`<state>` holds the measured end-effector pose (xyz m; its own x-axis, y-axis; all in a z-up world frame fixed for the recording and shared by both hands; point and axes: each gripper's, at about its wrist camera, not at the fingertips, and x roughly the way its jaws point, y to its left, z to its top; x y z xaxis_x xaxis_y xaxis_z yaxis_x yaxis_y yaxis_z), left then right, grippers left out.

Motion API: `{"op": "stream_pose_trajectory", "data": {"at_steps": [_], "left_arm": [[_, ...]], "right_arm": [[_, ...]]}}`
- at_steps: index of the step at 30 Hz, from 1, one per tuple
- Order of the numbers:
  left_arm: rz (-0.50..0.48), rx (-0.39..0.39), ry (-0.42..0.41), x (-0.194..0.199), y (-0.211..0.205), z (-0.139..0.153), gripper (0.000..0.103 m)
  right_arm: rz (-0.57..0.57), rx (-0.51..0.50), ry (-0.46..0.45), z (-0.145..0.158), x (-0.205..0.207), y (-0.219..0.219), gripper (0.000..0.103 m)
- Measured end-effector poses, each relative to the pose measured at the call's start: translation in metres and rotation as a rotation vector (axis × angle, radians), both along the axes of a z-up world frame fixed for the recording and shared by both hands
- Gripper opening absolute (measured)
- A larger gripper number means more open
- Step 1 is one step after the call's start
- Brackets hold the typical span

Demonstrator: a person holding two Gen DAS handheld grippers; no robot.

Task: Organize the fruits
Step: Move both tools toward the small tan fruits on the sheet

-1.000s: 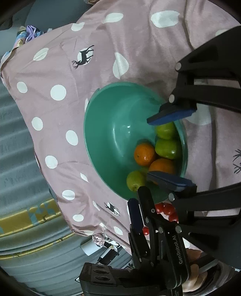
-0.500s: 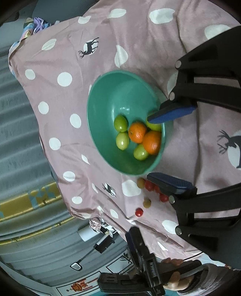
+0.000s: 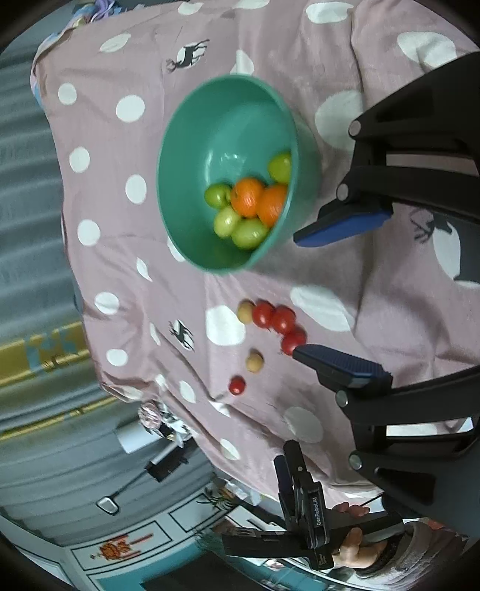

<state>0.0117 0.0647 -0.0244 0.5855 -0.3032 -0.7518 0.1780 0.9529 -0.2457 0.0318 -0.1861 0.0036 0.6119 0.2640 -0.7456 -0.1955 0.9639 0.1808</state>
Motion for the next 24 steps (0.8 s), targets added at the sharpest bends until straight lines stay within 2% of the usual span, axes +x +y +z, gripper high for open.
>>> {"op": "stream_pose_trajectory", "data": {"at_steps": [12,18,24], "left_arm": [[-0.057,0.002,0.031,0.008,-0.015,-0.015,0.079],[-0.081,0.024,0.021,0.026,-0.023,-0.014,0.079],[-0.12,0.093,0.005,0.045,-0.031,-0.015,0.079]], "right_arm": [[0.123,-0.072,0.068,-0.02,0.018,0.046,0.056],[0.173,-0.118,0.086,-0.027,0.052,0.069,0.055],[0.217,-0.208,0.101,-0.039,0.09,0.091,0.052]]}}
